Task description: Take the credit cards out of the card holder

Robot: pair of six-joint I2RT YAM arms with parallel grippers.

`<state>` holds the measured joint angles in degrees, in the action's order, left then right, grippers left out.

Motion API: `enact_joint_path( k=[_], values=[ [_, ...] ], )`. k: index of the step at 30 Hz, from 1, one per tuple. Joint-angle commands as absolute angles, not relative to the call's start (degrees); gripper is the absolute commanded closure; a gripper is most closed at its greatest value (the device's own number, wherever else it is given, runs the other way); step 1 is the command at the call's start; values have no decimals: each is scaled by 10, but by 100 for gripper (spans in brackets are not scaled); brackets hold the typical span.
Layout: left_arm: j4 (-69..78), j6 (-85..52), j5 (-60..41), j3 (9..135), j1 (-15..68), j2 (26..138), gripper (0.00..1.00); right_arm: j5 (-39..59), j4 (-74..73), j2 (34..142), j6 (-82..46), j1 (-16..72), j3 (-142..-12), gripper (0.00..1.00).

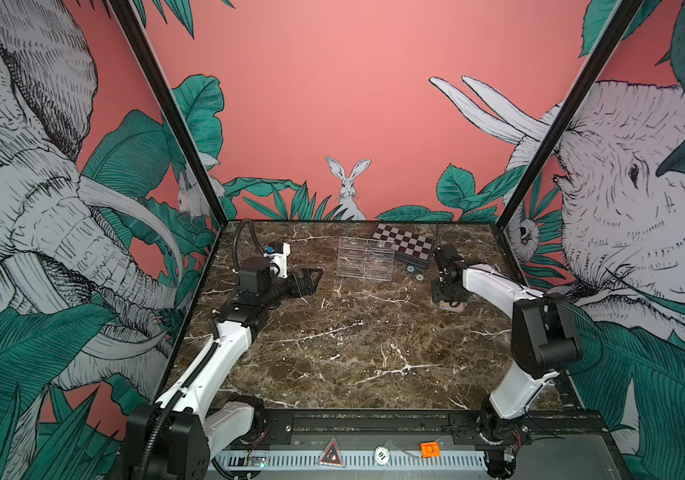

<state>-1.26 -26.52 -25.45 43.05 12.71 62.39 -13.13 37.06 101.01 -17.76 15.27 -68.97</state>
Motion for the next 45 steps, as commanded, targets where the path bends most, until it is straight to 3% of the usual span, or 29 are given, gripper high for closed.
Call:
enact_joint_path(
  k=[1, 24, 38, 41, 45],
  values=[
    [-34, -267, -248, 437, 129, 609, 2, -167, 382, 1033, -175, 156, -706, 42],
    [-40, -265, -233, 437, 129, 612, 3, -166, 344, 1085, -197, 159, -696, 57],
    [-19, -284, -247, 435, 130, 619, 3, -143, 344, 1080, -217, 164, -674, 85],
    [-5, -297, -253, 432, 130, 622, 3, -132, 342, 1070, -218, 163, -671, 95],
    [28, -331, -259, 422, 133, 630, 4, -105, 327, 1053, -215, 165, -662, 100]
  ],
)
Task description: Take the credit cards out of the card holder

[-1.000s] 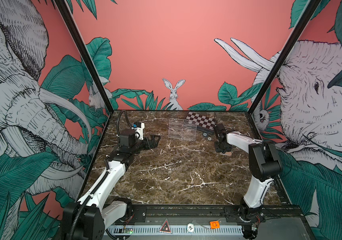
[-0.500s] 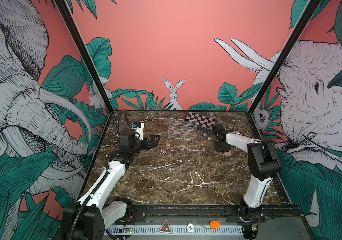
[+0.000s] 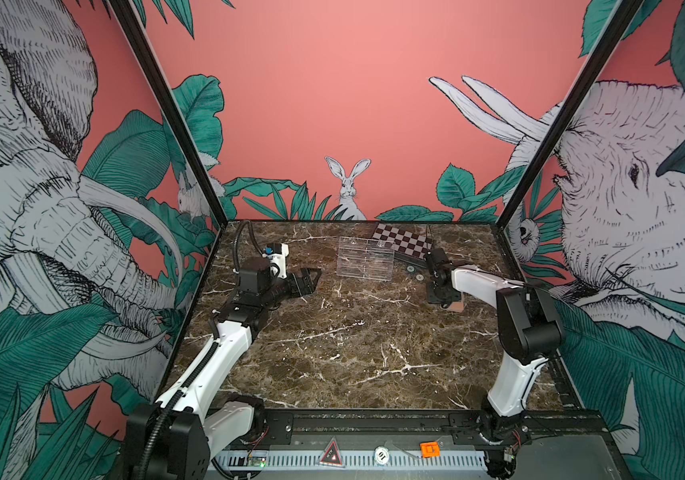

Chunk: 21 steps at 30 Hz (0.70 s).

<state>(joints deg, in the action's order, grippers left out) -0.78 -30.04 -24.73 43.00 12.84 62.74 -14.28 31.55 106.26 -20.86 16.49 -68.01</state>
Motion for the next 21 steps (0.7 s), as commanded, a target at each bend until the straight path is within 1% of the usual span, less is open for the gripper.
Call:
enact_joint_path(
  k=[1, 3, 12, 21],
  values=[
    [40, -343, -263, 420, 136, 633, 4, -89, 319, 1048, -213, 165, -658, 100],
    [66, -364, -269, 414, 143, 642, 5, -69, 308, 1037, -213, 167, -649, 100],
    [122, -423, -258, 425, 194, 692, 6, -42, 301, 969, -224, 174, -623, 100],
    [182, -528, -247, 471, 286, 811, 9, 49, 246, 879, -232, 196, -587, 100]
  ],
)
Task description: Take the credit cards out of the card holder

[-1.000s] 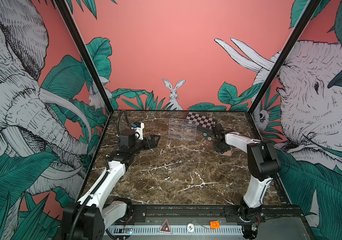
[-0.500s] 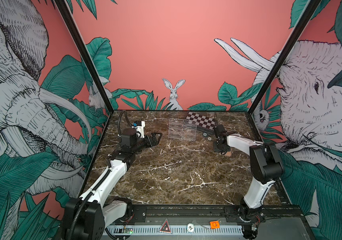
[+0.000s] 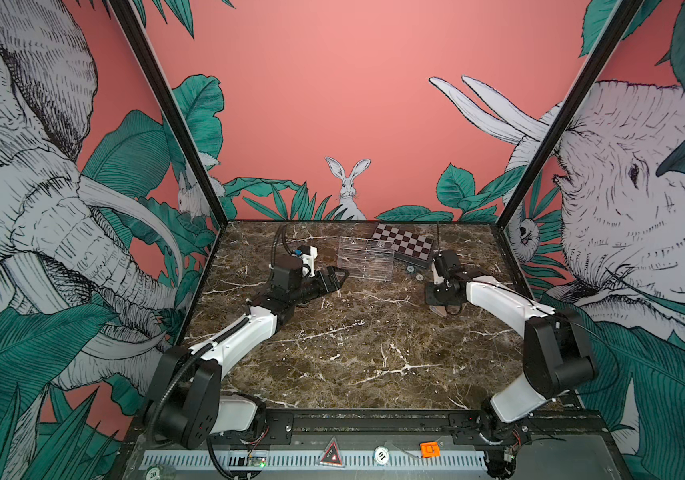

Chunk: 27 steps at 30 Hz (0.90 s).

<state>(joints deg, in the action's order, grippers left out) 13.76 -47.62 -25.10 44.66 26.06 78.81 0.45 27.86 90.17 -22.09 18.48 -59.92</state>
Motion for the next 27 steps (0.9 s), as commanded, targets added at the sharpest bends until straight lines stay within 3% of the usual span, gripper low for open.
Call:
enact_joint_path(
  k=[1, 12, 17, 22, 27],
  values=[
    [193, -541, -249, 478, 300, 831, 10, 61, 231, 872, -232, 202, -580, 100],
    [288, -658, -246, 541, 380, 994, 17, 85, 157, 826, -218, 282, -537, 100],
    [295, -677, -247, 549, 390, 1020, 20, 31, 217, 845, -238, 284, -552, 100],
    [270, -652, -247, 564, 397, 1030, 20, 16, 235, 831, -311, 252, -535, 63],
    [253, -623, -264, 590, 406, 1053, 20, 82, 215, 820, -337, 192, -504, 52]
  ],
)
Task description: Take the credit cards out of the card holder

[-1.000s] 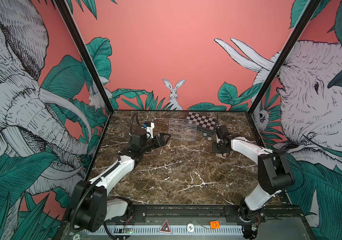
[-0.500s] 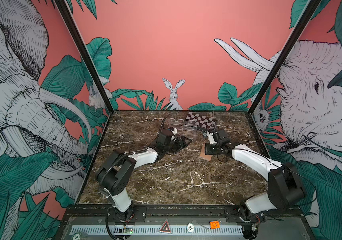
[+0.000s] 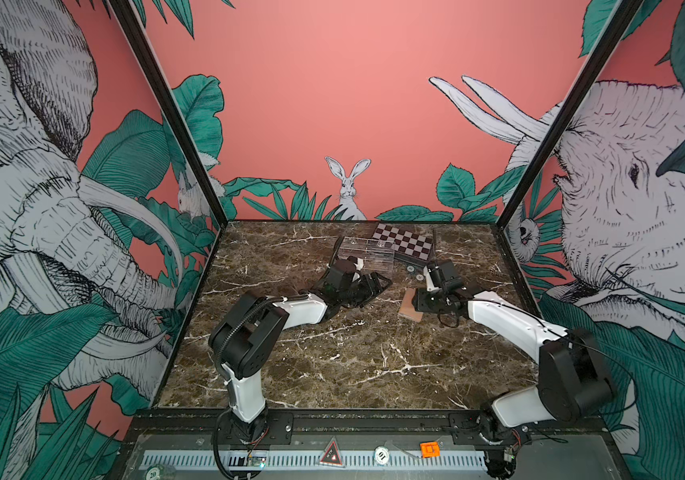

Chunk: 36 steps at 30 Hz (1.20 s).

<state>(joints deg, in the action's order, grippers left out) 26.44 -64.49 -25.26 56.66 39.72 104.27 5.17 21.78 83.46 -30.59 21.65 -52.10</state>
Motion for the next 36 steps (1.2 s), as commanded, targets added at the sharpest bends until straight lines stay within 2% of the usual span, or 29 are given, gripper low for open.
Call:
enact_joint_path(
  k=[1, 5, 12, 22, 36],
  values=[
    [243, -614, -269, 601, 417, 1061, 20, 104, 203, 822, -338, 178, -495, 52],
    [191, -571, -282, 649, 430, 1098, 22, 187, 124, 827, -342, 135, -448, 52],
    [127, -515, -290, 707, 439, 1159, 27, 250, 46, 855, -345, 100, -411, 59],
    [98, -488, -307, 742, 450, 1204, 40, 275, -18, 894, -353, 92, -380, 73],
    [108, -479, -332, 732, 458, 1234, 49, 292, -45, 934, -350, 93, -377, 81]
  ],
)
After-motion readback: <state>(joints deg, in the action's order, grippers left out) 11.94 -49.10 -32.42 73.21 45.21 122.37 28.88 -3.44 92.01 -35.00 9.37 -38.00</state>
